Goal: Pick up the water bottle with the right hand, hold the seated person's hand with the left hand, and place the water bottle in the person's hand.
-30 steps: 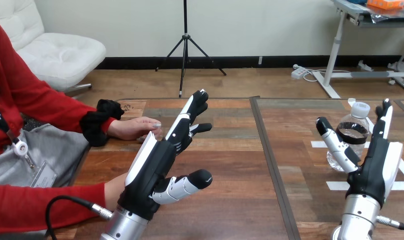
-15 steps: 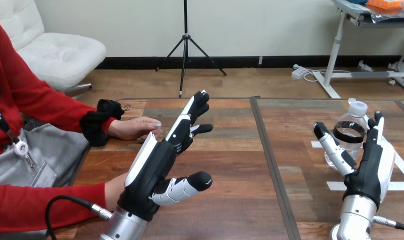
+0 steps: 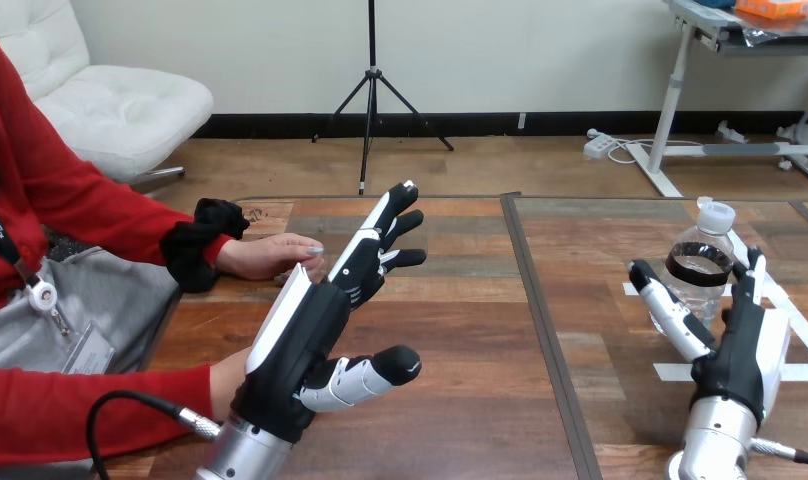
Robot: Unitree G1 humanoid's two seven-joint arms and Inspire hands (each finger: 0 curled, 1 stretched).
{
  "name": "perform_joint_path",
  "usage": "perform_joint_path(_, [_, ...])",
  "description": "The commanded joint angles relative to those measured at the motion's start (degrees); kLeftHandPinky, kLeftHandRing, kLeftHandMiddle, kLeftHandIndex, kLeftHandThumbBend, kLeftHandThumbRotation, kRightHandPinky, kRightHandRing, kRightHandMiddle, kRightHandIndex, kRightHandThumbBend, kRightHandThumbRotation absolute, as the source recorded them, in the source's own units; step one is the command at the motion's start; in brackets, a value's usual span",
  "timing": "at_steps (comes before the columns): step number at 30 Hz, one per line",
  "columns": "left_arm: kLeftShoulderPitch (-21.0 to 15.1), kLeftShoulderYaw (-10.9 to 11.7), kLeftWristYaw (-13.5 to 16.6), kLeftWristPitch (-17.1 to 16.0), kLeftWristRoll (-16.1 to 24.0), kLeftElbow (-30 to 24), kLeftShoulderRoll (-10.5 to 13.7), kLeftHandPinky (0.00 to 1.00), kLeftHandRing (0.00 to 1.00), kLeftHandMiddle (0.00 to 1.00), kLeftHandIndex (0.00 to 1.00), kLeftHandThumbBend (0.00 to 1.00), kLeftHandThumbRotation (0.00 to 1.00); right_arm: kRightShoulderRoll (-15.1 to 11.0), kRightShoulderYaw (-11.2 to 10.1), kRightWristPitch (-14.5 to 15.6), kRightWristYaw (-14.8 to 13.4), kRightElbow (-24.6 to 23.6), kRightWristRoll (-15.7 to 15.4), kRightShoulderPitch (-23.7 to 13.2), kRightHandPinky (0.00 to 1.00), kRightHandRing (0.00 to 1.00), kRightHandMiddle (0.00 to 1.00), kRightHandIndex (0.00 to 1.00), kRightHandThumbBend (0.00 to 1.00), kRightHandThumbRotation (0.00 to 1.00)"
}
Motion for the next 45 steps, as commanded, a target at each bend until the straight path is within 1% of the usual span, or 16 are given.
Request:
perform_joint_path(1, [-1.4, 1.1, -0.3, -0.8, -1.2, -0.7, 0.4, 0.81, 0.92, 0.97, 0.96, 1.0, 0.84, -1.3, 0.1, 1.0, 0.6, 0.9, 0.5, -5.6, 0.91, 0.95, 0.95, 1.0, 1.0, 0.54])
perform_joint_path(8, [-1.3, 1.2, -0.9, -0.8, -1.8, -0.9, 0.5, 0.8, 0.91, 0.96, 0.96, 1.0, 0.83, -1.6, 0.0, 1.8, 1.1, 1.7, 1.0, -6.0, 0.9, 0.94, 0.95, 1.0, 1.0, 0.55])
perform_joint_path(14, [-1.3, 1.4, -0.8, -1.3, -1.4, -0.8, 0.6, 0.8, 0.91, 0.95, 0.95, 1.0, 0.84, -1.9, 0.2, 2.3, 1.5, 2.3, 1.2, -6.3, 0.9, 0.94, 0.94, 0.99, 1.0, 0.54])
perform_joint_path(21, [-1.2, 1.3, -1.5, -1.0, -2.3, -1.1, 0.7, 0.79, 0.9, 0.95, 0.95, 1.0, 0.84, -2.1, 0.1, 3.8, 1.7, 3.1, 1.5, -6.9, 0.89, 0.93, 0.93, 0.99, 1.0, 0.55])
perform_joint_path(29, [-1.2, 1.3, -2.8, -1.6, -3.8, -0.9, 0.8, 0.78, 0.89, 0.94, 0.94, 1.0, 0.86, -2.5, -0.1, 4.7, 2.4, 3.7, 1.9, -7.3, 0.85, 0.91, 0.93, 0.98, 1.0, 0.55])
perform_joint_path(35, [-1.2, 1.5, -3.3, -1.8, -4.2, -1.1, 1.0, 0.78, 0.89, 0.94, 0.94, 1.0, 0.86, -2.7, 0.1, 5.4, 2.4, 4.0, 1.8, -7.6, 0.84, 0.9, 0.93, 0.98, 1.0, 0.55])
perform_joint_path(41, [-1.0, 1.5, -3.8, -1.4, -4.8, -1.3, 1.2, 0.77, 0.89, 0.94, 0.94, 1.0, 0.84, -2.9, 0.0, 5.6, 3.4, 4.3, 2.1, -7.8, 0.84, 0.91, 0.93, 0.98, 1.0, 0.56])
perform_joint_path(45, [-0.9, 1.6, -4.3, -1.4, -5.3, -1.4, 1.2, 0.77, 0.89, 0.94, 0.94, 1.0, 0.84, -3.1, -0.1, 6.4, 3.8, 4.6, 2.3, -8.1, 0.84, 0.91, 0.93, 0.99, 1.0, 0.57])
